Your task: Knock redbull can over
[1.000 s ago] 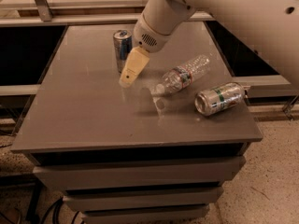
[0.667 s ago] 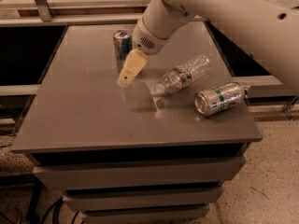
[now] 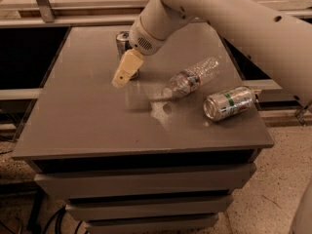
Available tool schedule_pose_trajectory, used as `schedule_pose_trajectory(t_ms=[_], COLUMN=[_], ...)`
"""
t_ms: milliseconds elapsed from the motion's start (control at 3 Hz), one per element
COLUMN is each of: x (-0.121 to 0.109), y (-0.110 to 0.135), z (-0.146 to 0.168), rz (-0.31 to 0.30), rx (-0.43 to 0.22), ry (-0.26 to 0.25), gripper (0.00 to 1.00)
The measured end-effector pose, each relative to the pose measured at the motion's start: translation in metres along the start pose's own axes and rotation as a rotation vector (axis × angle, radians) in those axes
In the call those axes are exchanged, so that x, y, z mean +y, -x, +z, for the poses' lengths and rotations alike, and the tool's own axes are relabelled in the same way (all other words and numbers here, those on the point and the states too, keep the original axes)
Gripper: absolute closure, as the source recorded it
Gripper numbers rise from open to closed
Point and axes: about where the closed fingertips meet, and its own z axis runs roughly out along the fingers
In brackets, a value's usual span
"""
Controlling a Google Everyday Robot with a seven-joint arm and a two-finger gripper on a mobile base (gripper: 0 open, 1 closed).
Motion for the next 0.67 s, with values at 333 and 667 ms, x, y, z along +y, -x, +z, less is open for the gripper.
schedule_pose_trajectory(t_ms=[333, 667], x=[0.004, 0.016], y=[0.025, 0.052], z=[0.001, 0.001], rz=[-0.033, -0.075], rx=[-0.052, -0.103], ry=[0.018, 0.048], gripper=[0.0, 0.0])
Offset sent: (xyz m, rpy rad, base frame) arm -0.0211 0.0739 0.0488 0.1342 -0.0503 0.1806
